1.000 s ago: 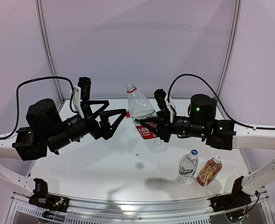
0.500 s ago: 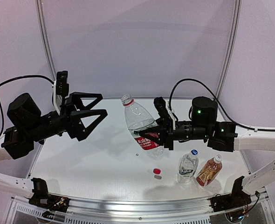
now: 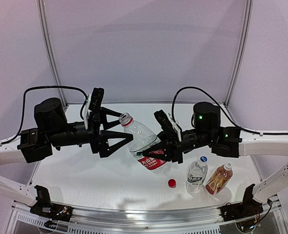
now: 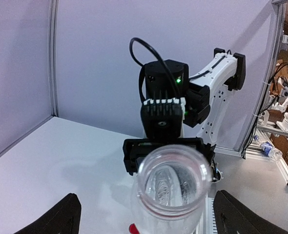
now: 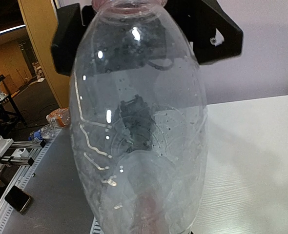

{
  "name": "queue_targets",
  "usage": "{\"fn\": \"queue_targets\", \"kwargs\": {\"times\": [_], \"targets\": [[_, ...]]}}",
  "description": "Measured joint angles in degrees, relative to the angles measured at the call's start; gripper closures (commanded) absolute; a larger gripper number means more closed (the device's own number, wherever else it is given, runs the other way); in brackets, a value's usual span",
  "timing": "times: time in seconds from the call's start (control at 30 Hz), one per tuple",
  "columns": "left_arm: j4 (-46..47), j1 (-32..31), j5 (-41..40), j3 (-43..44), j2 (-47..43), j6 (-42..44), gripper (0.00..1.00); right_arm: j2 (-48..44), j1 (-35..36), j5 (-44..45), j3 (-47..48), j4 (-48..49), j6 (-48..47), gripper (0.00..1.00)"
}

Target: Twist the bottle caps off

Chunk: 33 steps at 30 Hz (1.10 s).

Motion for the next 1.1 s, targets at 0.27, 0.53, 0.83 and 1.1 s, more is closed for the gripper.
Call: {"fn": "queue_targets", "kwargs": {"times": [0.27,0.53,0.83,1.1], "targets": [[-0.2,0.5,5.1,2.4,5.0,-0.2,0.53,0.0,-0.4,-1.9,0.5,-0.3,0.4,0.83],[0.5,0.6,5.7,3.3,6.5,-0.2,0.73,0.0,-0.8,-1.4,1.0,-1.1,0.4,0.56],[-2.6,1.0,-2.1,3.7,6.6,-0.3,0.75,0.1,-0.6,4.7,3.4,-6.2,-1.1,0.01],[-12.3,1.5,-17.0,7.3,4.9,-0.6,0.72,-1.4,-0.6,18.5,4.7,-12.4,-1.0,0.01]]}}
